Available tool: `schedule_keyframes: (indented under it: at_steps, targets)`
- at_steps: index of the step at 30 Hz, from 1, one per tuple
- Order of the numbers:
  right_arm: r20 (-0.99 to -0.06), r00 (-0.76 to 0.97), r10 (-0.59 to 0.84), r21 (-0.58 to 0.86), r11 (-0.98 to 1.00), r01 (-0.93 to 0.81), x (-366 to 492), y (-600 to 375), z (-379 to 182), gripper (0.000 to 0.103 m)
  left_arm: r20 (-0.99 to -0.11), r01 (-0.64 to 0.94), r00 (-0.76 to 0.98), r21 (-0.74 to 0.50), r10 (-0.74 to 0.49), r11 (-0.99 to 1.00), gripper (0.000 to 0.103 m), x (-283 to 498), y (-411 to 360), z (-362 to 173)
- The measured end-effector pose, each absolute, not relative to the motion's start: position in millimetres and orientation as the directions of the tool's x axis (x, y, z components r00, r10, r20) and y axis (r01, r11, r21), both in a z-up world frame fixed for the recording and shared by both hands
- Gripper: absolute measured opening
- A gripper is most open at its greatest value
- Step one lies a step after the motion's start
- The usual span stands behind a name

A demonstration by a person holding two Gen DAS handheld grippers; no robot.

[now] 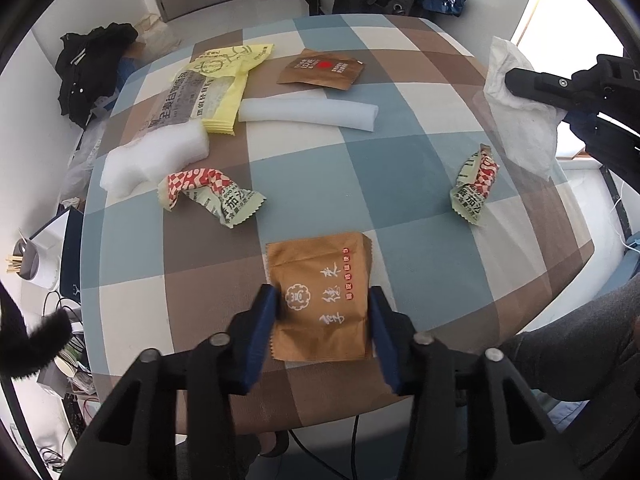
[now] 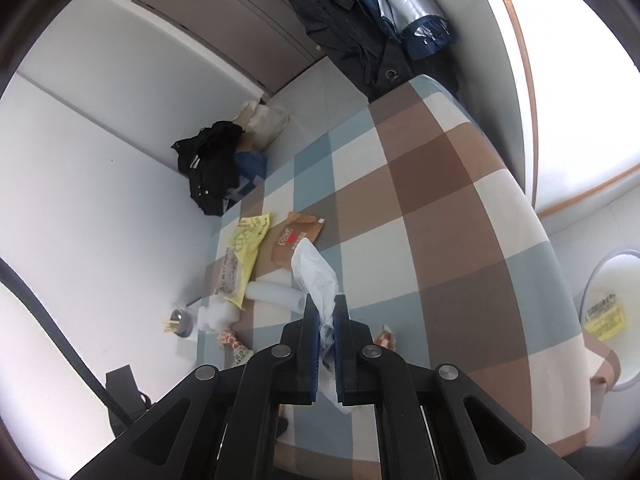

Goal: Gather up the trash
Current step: 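Lift the tissue with the right gripper while the left gripper grasps the brown paper packet, then carry the brown packet and white tissue toward the white bin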

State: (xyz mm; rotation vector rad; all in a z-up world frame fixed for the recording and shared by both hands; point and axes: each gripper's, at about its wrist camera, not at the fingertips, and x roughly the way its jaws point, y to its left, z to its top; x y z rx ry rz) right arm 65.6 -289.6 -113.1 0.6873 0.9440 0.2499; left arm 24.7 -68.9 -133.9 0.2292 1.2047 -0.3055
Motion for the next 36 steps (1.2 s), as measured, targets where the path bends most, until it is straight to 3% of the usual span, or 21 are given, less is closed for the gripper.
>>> schedule_keyframes:
  at_steps: [21,36]
  targets:
    - [-0.628,0.605,0.489,0.673,0.732,0.106,48,-314,-108,0.005,-0.962,0.255,0.264,0.0,-0.07,0.967,0.035,36,-74,-132]
    - [-0.552,0.626,0.551,0.685,0.728,-0.036,35,-322,-67,0.005,-0.917,0.229,0.361,-0.089,-0.169,0.969,0.035,30,-73,-86]
